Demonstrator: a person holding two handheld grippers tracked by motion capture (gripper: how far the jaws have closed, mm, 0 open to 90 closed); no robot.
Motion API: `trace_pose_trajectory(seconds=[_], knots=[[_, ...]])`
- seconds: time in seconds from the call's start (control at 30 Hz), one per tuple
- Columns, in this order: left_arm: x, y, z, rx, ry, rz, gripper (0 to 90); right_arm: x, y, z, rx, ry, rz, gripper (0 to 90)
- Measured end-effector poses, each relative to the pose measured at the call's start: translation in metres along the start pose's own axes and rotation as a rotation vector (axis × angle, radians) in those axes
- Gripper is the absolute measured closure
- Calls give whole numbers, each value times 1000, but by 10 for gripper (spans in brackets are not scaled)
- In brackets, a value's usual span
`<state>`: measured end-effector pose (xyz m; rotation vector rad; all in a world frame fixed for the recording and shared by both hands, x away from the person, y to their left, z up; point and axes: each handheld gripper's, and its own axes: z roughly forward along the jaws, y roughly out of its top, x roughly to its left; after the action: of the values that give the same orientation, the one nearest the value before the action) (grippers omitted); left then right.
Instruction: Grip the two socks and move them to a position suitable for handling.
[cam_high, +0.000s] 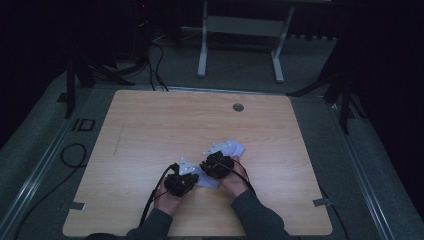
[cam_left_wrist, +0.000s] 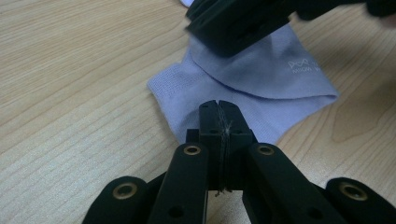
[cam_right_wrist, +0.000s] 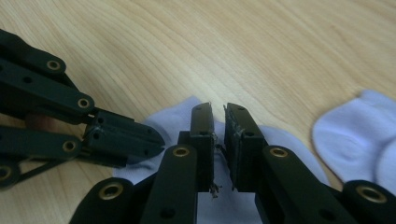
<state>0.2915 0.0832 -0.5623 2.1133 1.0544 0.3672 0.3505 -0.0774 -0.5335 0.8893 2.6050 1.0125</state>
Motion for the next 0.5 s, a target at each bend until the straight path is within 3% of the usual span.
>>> trace_pose_trajectory(seconds=[0.23, 0.33, 0.5], knots=[[0, 0, 0, 1, 0, -2, 891, -2, 0, 16, 61, 10, 11, 781], [0, 0, 0, 0, 1, -3, 890, -1, 0, 17, 62, 10, 15, 788], [0, 0, 0, 0, 0, -5, 890, -2, 1, 17, 71, -20, 2, 888]])
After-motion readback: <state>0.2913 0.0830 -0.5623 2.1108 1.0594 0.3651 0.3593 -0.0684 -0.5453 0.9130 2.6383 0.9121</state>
